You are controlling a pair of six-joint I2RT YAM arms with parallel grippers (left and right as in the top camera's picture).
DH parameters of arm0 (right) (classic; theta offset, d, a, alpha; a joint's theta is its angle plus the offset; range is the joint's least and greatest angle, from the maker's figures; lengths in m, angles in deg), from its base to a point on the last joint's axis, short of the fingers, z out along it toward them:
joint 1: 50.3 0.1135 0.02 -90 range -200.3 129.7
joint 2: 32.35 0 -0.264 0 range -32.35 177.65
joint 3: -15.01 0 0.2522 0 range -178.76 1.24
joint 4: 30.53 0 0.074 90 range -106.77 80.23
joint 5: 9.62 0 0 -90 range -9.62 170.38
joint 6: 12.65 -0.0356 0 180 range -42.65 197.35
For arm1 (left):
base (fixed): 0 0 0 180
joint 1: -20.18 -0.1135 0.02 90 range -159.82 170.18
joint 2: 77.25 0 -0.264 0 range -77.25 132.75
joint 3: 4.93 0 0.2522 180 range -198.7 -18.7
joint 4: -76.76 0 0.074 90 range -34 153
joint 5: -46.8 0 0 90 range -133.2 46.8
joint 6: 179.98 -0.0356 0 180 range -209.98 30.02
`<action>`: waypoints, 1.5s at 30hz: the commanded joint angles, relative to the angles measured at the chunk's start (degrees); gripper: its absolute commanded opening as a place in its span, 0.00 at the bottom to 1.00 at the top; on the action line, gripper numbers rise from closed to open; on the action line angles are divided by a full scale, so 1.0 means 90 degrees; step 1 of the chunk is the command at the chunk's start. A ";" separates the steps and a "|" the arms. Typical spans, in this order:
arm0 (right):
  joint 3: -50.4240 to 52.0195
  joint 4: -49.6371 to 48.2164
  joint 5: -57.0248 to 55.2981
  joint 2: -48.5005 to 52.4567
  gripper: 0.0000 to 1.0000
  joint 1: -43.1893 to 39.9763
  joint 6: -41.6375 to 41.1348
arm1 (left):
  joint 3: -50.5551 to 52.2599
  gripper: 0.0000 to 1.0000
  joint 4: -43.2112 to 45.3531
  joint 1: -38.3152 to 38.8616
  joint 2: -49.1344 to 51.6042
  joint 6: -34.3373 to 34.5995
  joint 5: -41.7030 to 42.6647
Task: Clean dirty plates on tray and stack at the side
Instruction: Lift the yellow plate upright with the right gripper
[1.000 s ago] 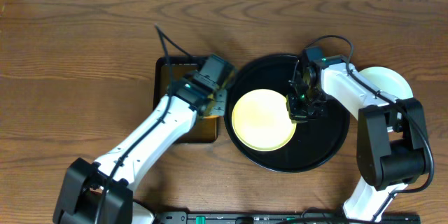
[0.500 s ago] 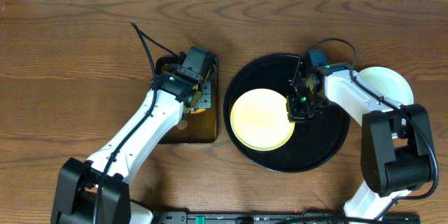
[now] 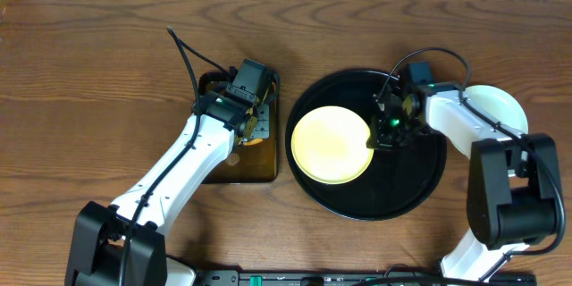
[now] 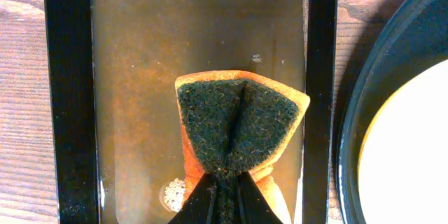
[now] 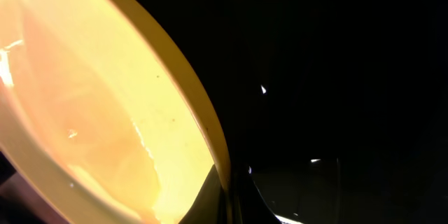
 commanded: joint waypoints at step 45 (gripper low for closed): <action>0.0015 0.0974 -0.8301 -0.3019 0.01 0.2327 0.1406 | 0.0029 0.08 -0.0022 -0.0029 -0.0022 -0.0041 -0.0080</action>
